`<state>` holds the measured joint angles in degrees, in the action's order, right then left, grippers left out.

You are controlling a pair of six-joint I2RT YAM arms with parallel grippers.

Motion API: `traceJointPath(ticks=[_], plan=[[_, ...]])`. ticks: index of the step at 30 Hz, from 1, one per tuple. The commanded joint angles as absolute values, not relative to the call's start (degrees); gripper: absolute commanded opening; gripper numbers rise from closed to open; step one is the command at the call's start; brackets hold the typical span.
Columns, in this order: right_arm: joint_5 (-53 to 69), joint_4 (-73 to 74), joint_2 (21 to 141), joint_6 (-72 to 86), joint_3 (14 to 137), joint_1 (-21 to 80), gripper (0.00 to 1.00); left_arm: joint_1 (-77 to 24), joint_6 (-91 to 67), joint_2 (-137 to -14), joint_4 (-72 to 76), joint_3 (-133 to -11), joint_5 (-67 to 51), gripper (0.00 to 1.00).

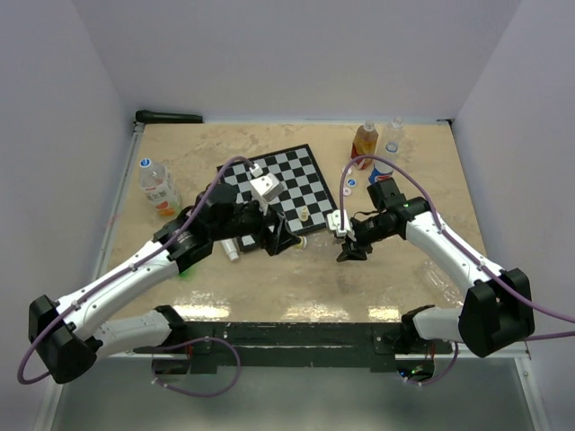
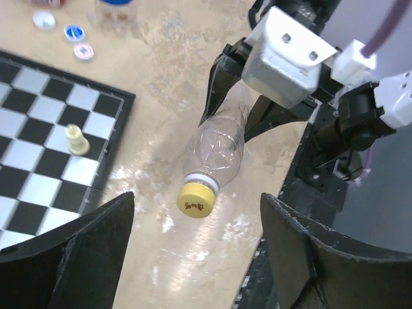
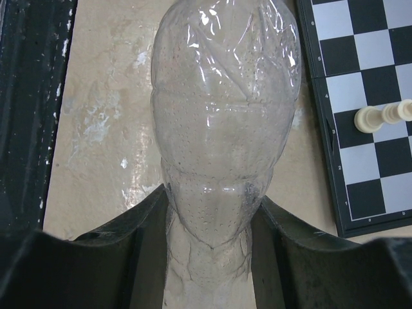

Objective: Unscrew the bottle caps
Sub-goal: Unscrew the bottle cap from the plastic bottle.

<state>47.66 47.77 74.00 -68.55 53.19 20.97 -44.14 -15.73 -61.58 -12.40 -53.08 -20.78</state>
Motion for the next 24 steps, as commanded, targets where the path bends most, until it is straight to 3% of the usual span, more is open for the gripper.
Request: traceJointPath(ticks=[1,9,13,21,24], plan=[[47.8,48.8,74.0,-68.0,53.4,20.9,0.01,-43.9,4.8,-57.6,-15.1,-55.7,-23.3,0.84],[47.8,48.7,74.1,-68.1,53.4,20.9,0.01,-44.0,33.9,-49.0,-4.3,-43.7,-27.5,0.91],[47.6,48.6,74.4,-68.1,53.4,21.0,0.01,-44.0,37.8,-51.8,-3.1,-43.3,-28.4,0.91],[47.5,48.6,74.3,-68.1,53.4,21.0,0.01,-44.1,36.6,-61.6,-1.2,-46.5,-36.5,0.81],[47.5,48.5,74.4,-68.1,53.4,21.0,0.01,-44.1,35.3,-64.1,-1.0,-47.6,-37.9,0.71]])
